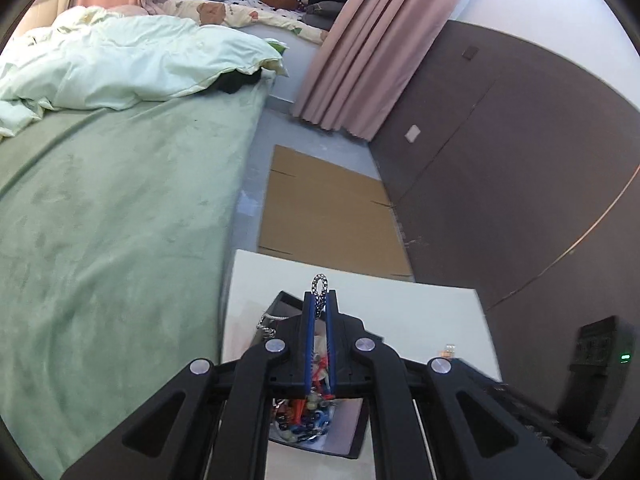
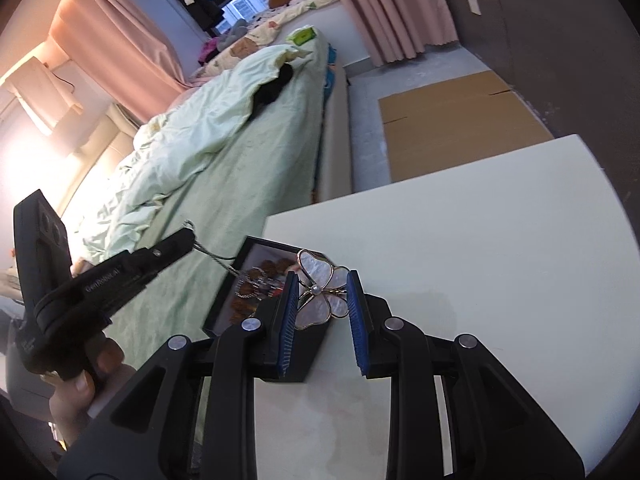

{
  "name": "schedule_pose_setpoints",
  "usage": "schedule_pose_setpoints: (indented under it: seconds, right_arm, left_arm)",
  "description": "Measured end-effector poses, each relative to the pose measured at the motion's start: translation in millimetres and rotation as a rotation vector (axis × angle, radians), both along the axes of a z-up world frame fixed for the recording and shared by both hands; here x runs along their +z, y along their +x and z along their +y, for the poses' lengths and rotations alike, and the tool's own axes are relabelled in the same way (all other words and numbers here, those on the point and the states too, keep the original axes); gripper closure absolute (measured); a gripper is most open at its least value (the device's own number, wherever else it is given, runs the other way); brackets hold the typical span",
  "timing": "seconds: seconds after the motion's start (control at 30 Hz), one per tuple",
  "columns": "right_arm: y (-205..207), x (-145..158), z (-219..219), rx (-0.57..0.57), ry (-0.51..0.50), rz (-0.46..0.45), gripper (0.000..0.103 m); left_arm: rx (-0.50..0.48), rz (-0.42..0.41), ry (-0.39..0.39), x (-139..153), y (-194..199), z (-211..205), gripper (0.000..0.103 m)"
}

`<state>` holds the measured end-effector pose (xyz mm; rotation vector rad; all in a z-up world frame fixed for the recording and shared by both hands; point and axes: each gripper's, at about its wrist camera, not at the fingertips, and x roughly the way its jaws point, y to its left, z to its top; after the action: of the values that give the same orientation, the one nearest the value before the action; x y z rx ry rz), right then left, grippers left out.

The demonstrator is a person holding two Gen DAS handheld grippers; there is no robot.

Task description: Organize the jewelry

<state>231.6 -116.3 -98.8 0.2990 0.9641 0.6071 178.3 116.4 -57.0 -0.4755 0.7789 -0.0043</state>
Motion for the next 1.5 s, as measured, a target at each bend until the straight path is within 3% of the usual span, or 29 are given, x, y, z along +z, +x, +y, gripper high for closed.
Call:
schedule_pose_setpoints:
  seconds: [0.2, 0.33, 0.5, 0.53, 0.6, 0.63, 0.67, 0.97, 1.07, 1.13, 1.33, 1.5]
  right_arm:
    - [3.9, -7.2, 23.8, 0.017, 0.017, 0.008, 0.078]
    - [3.5, -7.7, 30.1, 0.021, 0.028, 0.008, 0.078]
    - [5.0, -5.3, 30.8, 0.017, 0.052, 0.002, 0.078]
    - [5.2, -5.1, 31.3, 0.017, 0.055, 0.002, 0.078]
    - [5.1, -5.0, 33.5, 0.022, 0.062, 0.003, 0.078]
    - [5.0, -5.4, 35.4, 0.024, 0.064, 0.003, 0.078]
    - [4.8, -5.2, 36.7, 0.027, 0.065, 0.001, 0.078]
    - [9.0, -11.4, 58.0, 0.083, 0.080, 0.021, 0.076]
    - [10.5, -13.8, 60.6, 0.094, 0.075, 0.038, 0.062]
    - [9.3, -12.7, 55.0, 0.066, 0.072, 0.027, 0.036]
    - [3.0, -2.1, 29.3, 0.021, 0.073, 0.000, 0.036]
    - [-4.8, 3.6, 10.3, -0.003, 0.044, -0.005, 0.036]
  left_arm:
    - [-0.048, -0.036, -0.075, 9.0, -7.1, 5.5, 0.100]
    - [-0.097, -0.080, -0.064, 26.5, -11.2, -5.3, 0.100]
    - [-0.072, -0.010, -0.040, 16.4, -1.1, -4.7, 0.099]
    - [-0.067, 0.009, -0.040, 13.1, 1.5, -3.0, 0.094]
    - [-0.055, 0.029, -0.026, 9.4, 2.9, -0.9, 0.062]
    - [-0.043, 0.018, -0.014, 10.6, 0.9, -0.2, 0.038]
    - [-0.032, -0.004, -0.003, 13.5, -1.4, 0.7, 0.033]
    - [0.039, -0.002, -0.024, 15.0, -6.7, 23.3, 0.033]
    - [0.069, 0.005, -0.032, 14.0, -9.4, 33.0, 0.033]
    - [0.085, 0.008, -0.037, 13.2, -11.7, 38.5, 0.033]
    - [0.093, 0.021, -0.038, 11.8, -15.3, 35.9, 0.033]
    - [0.048, 0.019, 0.017, 12.9, -20.0, 11.1, 0.025]
